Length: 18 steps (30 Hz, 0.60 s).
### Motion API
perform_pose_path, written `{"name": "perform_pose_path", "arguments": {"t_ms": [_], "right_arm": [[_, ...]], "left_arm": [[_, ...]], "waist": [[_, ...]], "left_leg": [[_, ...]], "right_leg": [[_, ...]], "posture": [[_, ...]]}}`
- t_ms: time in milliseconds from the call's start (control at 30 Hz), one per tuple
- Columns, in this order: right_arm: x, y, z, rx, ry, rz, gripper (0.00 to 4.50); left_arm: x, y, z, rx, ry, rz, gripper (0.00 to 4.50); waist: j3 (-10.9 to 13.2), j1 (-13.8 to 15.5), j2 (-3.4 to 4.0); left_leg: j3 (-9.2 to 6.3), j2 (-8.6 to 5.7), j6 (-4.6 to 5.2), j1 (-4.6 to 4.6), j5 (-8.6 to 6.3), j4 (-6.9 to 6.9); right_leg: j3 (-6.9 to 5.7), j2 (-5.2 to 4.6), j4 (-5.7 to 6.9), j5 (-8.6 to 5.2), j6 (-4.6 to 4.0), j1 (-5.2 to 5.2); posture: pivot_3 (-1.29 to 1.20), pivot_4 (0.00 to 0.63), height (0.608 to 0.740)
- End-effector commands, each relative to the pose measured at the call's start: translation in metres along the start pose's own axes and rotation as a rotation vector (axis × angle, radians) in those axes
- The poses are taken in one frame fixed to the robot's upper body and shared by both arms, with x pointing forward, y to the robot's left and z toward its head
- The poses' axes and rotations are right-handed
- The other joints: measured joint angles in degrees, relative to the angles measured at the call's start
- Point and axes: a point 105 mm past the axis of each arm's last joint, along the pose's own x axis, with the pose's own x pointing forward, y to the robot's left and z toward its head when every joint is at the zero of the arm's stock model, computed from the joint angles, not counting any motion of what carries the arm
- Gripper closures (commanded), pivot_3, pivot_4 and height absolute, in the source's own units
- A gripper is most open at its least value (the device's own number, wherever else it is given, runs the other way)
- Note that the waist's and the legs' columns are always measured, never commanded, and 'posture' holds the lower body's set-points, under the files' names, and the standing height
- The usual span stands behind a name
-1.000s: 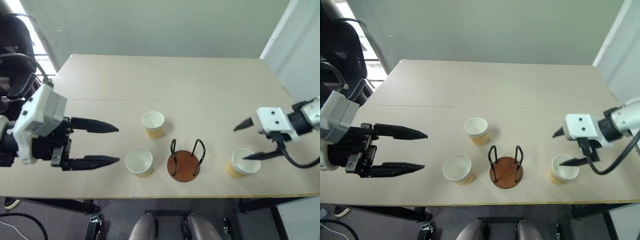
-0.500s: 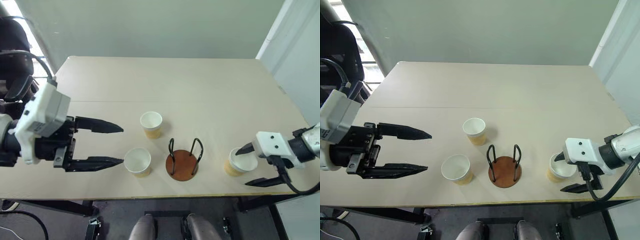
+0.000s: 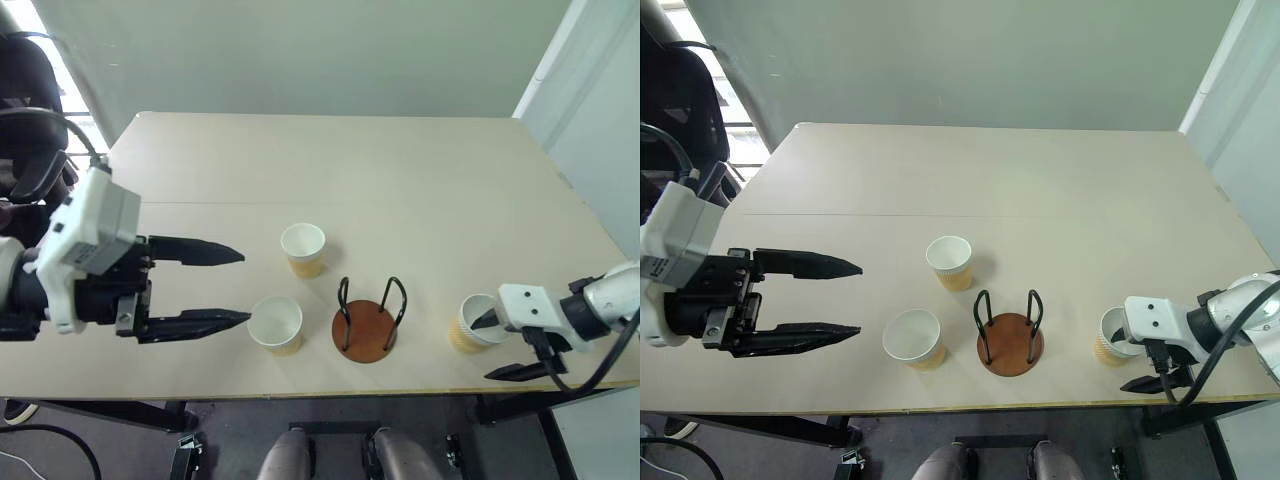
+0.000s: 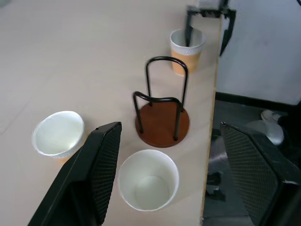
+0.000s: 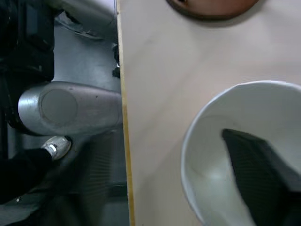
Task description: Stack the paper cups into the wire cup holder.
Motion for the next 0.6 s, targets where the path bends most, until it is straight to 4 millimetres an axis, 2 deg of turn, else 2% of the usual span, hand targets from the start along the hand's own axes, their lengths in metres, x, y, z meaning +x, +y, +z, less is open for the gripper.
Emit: {"name": "perform_pose_path", "arguments": {"t_ms": [33,233,500,567,600], "right_arm": [[0.001,-0.006,-0.001,-0.038,0.026,-0.027,2.36],[-0.005,-0.014,-0.004,-0.066,0.040,-0.038,4.49],[-0.016,-0.016,0.009,-0.155,0.026,-0.008,4.49],[-0.026,-0.021,0.023,-0.194,-0.018,-0.015,4.49],[-0.035,-0.025,0.037,-0.219,-0.074,-0.033,4.49]], "left_arm": [[-0.003,-0.002,0.007,0.028,-0.014,0.027,0.92],[-0.005,-0.001,0.009,0.035,-0.011,0.049,0.92],[-0.009,0.004,0.004,0.027,0.003,0.088,0.92],[-0.010,0.005,0.004,0.029,0.003,0.088,0.92],[-0.010,0.005,0.004,0.030,0.003,0.088,0.92]], "waist": [[0.0,0.0,0.00],[0.0,0.0,0.00],[0.0,0.0,0.00],[0.0,0.0,0.01],[0.0,0.0,0.01]], "left_leg": [[0.00,0.00,0.00,0.00,0.00,0.00],[0.01,0.00,0.01,0.02,0.01,0.03],[0.01,0.00,0.00,0.05,0.00,0.02],[0.01,0.00,0.01,0.05,0.00,0.02],[0.01,0.00,0.01,0.05,0.01,0.02]], "right_leg": [[0.00,0.00,0.00,0.00,0.00,0.00],[0.01,0.00,0.00,0.03,0.04,0.02],[0.01,0.00,0.00,0.00,-0.02,0.04],[0.00,0.01,0.00,-0.04,-0.08,0.04],[0.01,0.01,0.00,-0.07,-0.13,0.04]], "posture": [[0.00,0.150,0.740],[0.00,0.150,0.740],[0.00,0.150,0.740],[0.00,0.150,0.740],[0.00,0.150,0.740]]}}
